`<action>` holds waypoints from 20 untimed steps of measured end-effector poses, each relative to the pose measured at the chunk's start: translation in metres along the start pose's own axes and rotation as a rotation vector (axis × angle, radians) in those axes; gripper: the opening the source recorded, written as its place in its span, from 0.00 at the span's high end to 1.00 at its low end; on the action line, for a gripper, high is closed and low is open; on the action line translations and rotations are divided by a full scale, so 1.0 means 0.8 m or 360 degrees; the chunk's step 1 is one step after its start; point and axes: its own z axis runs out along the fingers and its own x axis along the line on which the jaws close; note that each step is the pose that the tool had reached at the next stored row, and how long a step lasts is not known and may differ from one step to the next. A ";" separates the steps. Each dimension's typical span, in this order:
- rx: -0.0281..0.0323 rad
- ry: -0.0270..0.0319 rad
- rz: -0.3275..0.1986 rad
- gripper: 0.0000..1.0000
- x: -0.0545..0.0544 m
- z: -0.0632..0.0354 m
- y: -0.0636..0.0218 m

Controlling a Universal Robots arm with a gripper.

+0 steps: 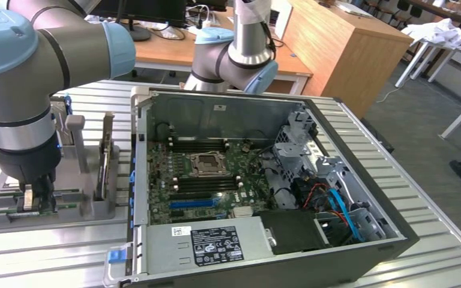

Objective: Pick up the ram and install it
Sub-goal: 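Pick up the ram and move it above insertion slot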

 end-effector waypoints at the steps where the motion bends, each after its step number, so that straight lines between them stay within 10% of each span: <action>1: 0.00000 -0.00001 0.0002 0.89 0.000 0.000 0.000; 20: 0.00011 -0.00015 0.0034 0.89 0.000 -0.001 0.000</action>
